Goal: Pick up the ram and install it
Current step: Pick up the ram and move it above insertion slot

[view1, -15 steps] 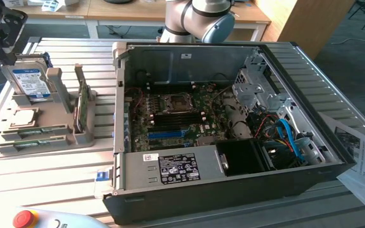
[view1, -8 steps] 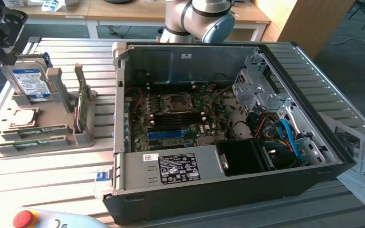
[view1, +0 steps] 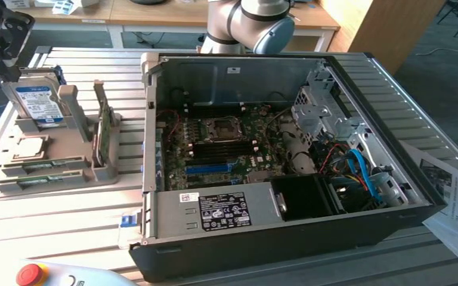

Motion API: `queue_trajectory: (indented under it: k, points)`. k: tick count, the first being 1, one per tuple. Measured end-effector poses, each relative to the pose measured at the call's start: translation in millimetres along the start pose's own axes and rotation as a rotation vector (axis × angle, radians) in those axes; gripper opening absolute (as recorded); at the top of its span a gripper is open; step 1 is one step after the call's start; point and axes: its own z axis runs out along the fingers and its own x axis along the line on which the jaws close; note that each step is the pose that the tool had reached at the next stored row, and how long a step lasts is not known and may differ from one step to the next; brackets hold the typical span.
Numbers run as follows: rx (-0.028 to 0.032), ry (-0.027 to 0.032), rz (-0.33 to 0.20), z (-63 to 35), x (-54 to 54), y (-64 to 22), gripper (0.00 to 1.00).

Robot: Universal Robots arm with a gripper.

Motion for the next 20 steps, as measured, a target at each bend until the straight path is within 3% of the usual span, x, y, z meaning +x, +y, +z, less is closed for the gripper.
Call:
queue_trajectory:
  k: [7, 20]
  points:
    - [-0.0015, 0.0025, -0.061, 0.1, 0.1, 0.1, 0.10]
    - [-0.0068, 0.0127, -0.285, 0.0, 0.0, 0.1, 0.10]
